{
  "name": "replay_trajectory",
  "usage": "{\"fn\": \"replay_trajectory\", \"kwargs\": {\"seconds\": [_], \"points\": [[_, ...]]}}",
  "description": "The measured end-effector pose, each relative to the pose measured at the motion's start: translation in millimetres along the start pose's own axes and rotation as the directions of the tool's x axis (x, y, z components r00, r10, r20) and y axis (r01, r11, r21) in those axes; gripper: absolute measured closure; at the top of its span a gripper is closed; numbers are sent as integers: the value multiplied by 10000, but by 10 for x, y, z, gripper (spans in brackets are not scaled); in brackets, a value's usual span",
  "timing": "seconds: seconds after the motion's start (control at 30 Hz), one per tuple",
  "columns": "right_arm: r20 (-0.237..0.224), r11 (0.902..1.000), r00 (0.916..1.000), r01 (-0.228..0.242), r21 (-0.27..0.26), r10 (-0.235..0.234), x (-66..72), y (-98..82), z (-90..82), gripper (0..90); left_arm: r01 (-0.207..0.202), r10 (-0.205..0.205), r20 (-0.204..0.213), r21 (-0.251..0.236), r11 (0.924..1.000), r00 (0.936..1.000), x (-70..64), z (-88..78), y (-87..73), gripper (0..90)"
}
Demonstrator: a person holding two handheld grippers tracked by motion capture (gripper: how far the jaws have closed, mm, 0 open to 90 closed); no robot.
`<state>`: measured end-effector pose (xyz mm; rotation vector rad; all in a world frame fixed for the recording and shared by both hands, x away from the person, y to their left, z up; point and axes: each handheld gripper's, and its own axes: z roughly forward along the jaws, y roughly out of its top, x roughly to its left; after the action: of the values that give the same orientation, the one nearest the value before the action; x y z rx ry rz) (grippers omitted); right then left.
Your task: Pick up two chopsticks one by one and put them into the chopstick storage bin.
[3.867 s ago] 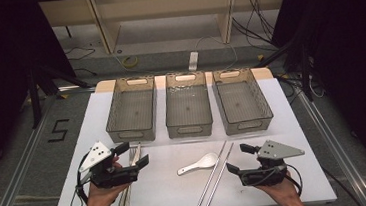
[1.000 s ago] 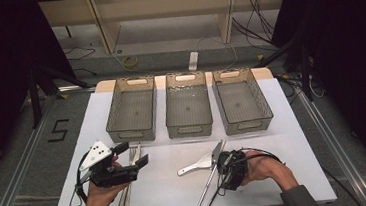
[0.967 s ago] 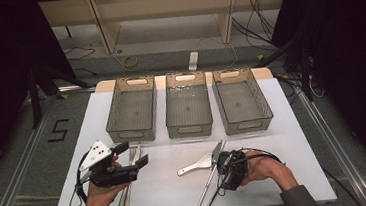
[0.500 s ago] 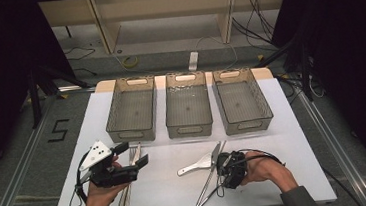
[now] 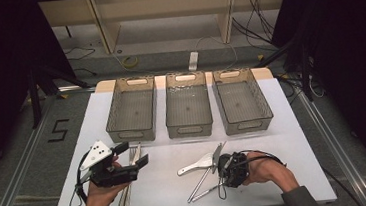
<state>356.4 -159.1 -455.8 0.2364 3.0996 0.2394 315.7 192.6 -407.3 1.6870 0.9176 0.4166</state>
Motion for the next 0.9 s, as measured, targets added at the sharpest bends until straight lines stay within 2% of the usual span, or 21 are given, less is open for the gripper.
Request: {"fn": "replay_trajectory", "kwargs": {"seconds": [0.23, 0.33, 0.43, 0.67, 0.87, 0.9], "points": [[-72, 9999, 10000, -2, 131, 3, 11, -12, -7, 751, -3, 3, -19, 8, 10000, 10000, -1, -3, 3, 156], [-104, 9990, 9999, 122, 425, -118, 24, -1, -18, 767, -16, 16, 13, 12, 10000, 10000, -5, -1, 2, 156], [-31, 9993, 9996, 274, 249, -273, 22, -2, -3, 780, -18, 18, 33, 19, 10000, 10000, -3, 0, 1, 156], [-168, 9975, 9989, 437, 561, -429, 46, 6, -15, 844, -69, 68, 61, 127, 9999, 10000, -14, 14, 2, 156], [-123, 9964, 9972, 739, 414, -734, 43, 1, -9, 863, -9, 8, 68, 98, 10000, 10000, -2, 9, 4, 157], [-184, 9967, 9978, 650, 488, -642, 55, 2, -18, 863, -30, 29, 85, 122, 9999, 10000, -5, 12, 3, 158]]}}
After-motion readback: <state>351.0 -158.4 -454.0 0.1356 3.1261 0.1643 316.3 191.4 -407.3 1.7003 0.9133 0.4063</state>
